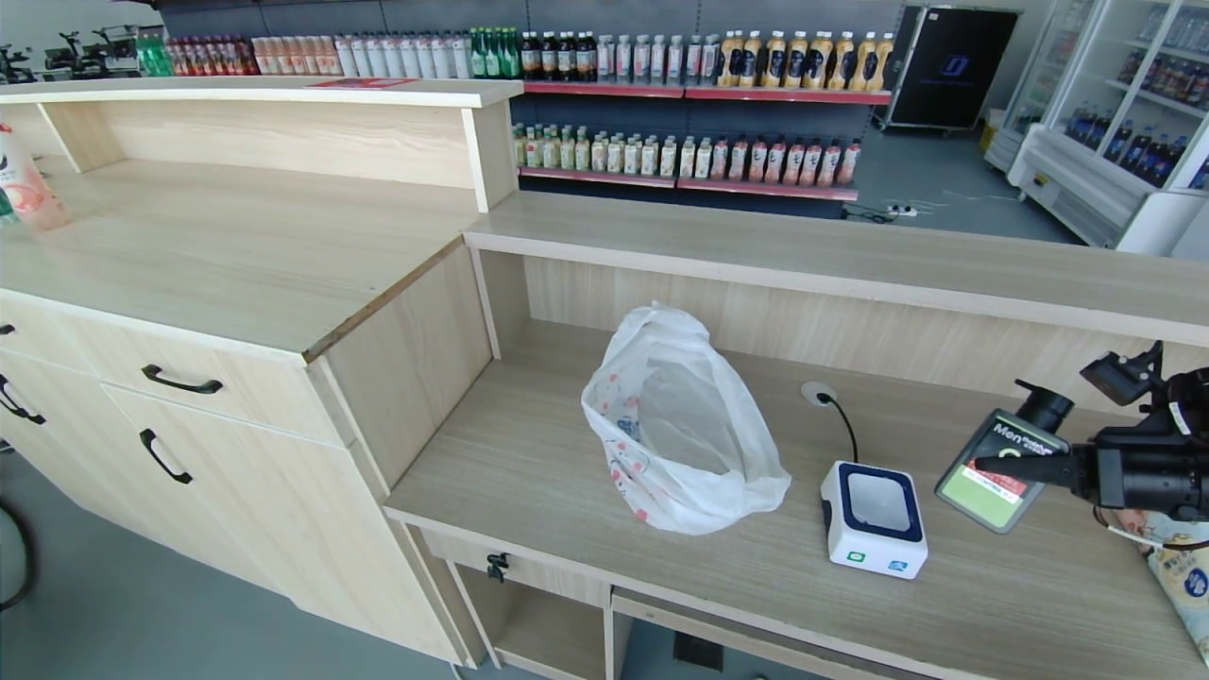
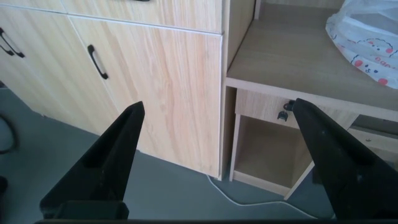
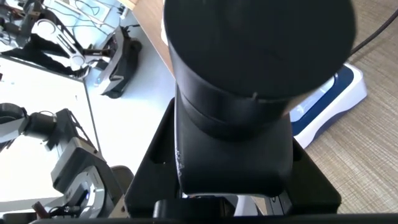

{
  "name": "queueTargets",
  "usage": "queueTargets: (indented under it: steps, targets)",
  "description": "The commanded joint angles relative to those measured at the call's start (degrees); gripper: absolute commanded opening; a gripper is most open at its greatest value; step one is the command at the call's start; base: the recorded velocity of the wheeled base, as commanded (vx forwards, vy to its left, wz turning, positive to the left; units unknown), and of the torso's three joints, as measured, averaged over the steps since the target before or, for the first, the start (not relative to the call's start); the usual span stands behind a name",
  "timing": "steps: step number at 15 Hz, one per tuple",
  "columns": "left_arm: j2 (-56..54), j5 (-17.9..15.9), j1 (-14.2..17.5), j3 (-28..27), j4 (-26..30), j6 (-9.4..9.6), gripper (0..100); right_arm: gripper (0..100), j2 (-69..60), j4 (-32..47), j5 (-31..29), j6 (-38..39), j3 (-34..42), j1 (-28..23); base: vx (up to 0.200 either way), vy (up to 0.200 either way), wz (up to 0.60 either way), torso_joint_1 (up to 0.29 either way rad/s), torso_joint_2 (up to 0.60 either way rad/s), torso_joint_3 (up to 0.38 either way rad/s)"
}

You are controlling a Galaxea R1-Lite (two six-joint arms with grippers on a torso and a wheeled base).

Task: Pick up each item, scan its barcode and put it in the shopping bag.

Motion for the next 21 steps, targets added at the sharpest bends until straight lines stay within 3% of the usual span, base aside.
queueTargets:
  steps: [1, 12, 15, 17, 19, 21]
  targets:
    - [-0.02, 0.02, 0.02, 0.00, 0.02, -0.01, 100, 0, -0.12, 0.01, 0.02, -0.03, -0.14, 0.18, 0.000, 0.000, 0.00, 0.000, 0.00, 0.000]
    - [-0.02, 0.02, 0.02, 0.00, 0.02, -0.01, 100, 0, 0.32, -0.08, 0.02, -0.47, -1.72, 2.64, 0.000, 0.000, 0.00, 0.000, 0.00, 0.000]
    - [-0.02, 0.02, 0.02, 0.00, 0.02, -0.01, 100, 0, -6.88, 0.53, -1.47, 3.31, 0.92, 2.20, 0.000, 0.000, 0.00, 0.000, 0.00, 0.000]
    - [-0.02, 0.02, 0.02, 0.00, 0.02, -0.01, 100, 0, -20.16, 1.15, -10.62, 5.77, 5.66, 0.89, 0.000, 0.000, 0.00, 0.000, 0.00, 0.000]
    - [-0.02, 0.02, 0.02, 0.00, 0.02, -0.01, 100, 0, -29.56, 2.29, -15.36, 7.27, 6.54, -0.34, 0.000, 0.000, 0.00, 0.000, 0.00, 0.000]
    - [-0.02, 0.02, 0.02, 0.00, 0.02, -0.01, 100, 0, -40.20, 2.20, -25.47, 8.14, 7.95, -0.78, 0.000, 0.000, 0.00, 0.000, 0.00, 0.000]
